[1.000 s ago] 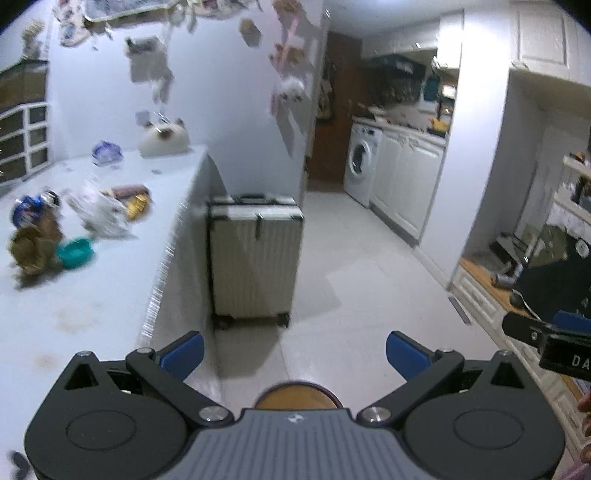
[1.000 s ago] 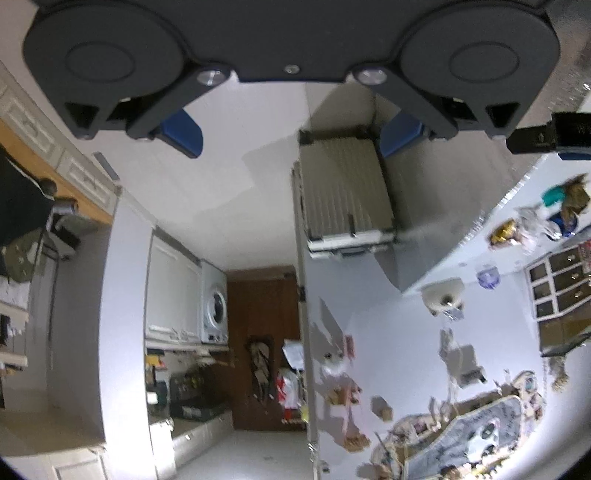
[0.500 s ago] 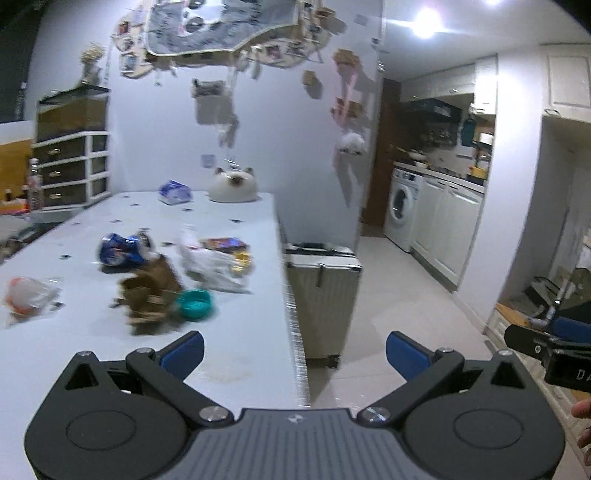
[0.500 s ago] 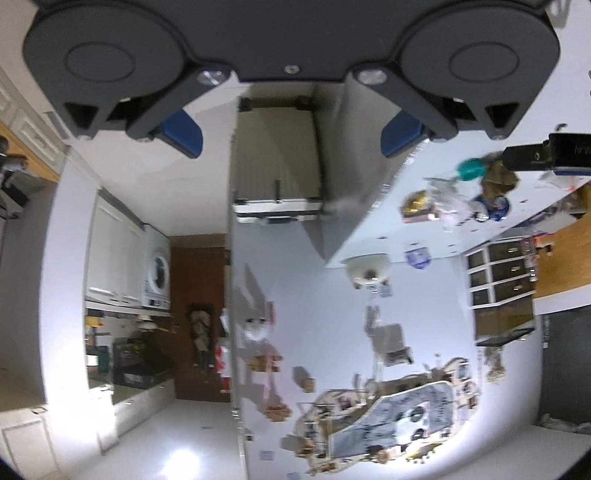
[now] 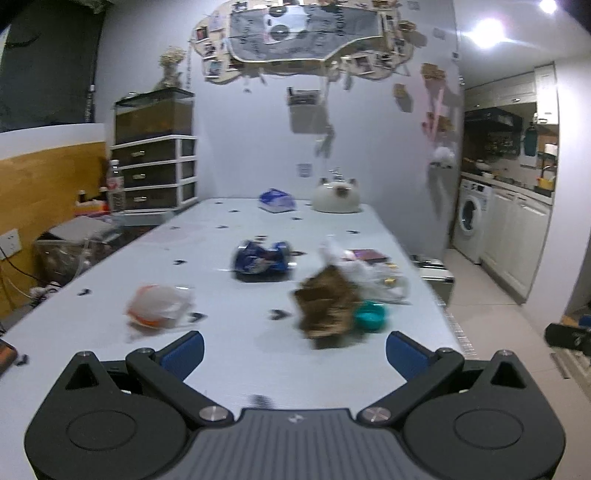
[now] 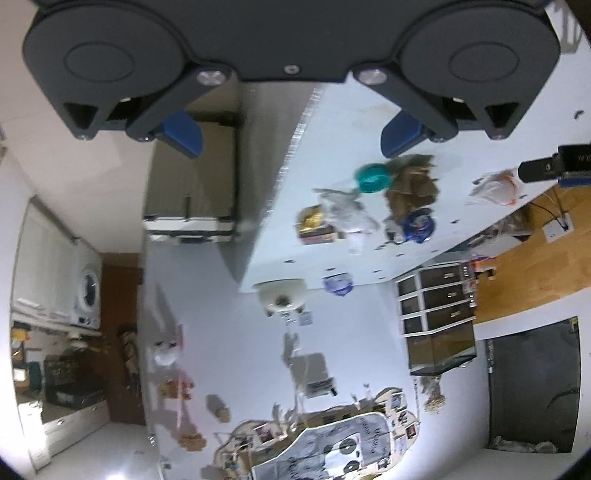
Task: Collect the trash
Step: 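Grasp the clear orange-filled bag with the left gripper while the right grips the cardboard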
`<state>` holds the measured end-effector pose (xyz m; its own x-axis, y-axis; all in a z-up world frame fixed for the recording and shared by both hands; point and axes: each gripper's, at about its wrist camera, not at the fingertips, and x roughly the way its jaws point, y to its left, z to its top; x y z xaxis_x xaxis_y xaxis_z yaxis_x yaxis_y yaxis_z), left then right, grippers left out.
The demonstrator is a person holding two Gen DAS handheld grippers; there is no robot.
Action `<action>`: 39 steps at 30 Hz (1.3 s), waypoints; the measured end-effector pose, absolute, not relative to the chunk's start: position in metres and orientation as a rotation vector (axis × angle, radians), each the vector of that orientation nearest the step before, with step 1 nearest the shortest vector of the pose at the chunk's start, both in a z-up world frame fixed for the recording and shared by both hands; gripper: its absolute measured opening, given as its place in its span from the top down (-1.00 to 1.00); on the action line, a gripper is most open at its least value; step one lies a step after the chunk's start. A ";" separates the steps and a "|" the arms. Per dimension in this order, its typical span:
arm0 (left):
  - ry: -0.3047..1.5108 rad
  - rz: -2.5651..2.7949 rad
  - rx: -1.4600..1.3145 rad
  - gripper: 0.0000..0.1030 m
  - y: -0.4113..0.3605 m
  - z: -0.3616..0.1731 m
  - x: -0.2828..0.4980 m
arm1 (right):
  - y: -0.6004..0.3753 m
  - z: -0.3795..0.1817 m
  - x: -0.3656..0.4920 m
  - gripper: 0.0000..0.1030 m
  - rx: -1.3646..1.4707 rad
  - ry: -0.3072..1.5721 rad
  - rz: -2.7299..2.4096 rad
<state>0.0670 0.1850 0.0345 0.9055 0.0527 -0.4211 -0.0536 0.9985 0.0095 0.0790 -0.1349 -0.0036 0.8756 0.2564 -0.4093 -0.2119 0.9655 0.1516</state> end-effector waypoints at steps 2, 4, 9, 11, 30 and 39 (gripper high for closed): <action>0.428 0.070 0.009 -0.99 0.207 0.032 0.071 | -0.121 -0.006 0.089 -1.00 0.112 0.458 0.249; 0.419 0.092 0.021 -0.97 0.229 0.031 0.075 | -0.109 -0.007 0.096 -1.00 0.111 0.455 0.256; 0.417 0.117 0.019 -0.83 0.275 0.031 0.091 | -0.084 -0.006 0.120 -0.94 0.125 0.441 0.301; 0.418 0.116 0.020 -0.79 0.291 0.029 0.100 | -0.074 -0.004 0.135 -0.93 0.133 0.439 0.331; 0.541 0.095 0.068 -0.40 0.359 -0.008 0.162 | 0.038 -0.039 0.291 -0.89 -0.072 0.548 0.669; 0.566 0.069 0.131 -0.40 0.370 -0.010 0.194 | 0.071 -0.049 0.299 -0.73 -0.209 0.582 0.797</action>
<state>0.1942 0.3701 -0.0103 0.8422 0.1007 -0.5297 -0.0289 0.9894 0.1421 0.2990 0.0710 -0.0493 0.5528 0.6131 -0.5644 -0.7246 0.6881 0.0377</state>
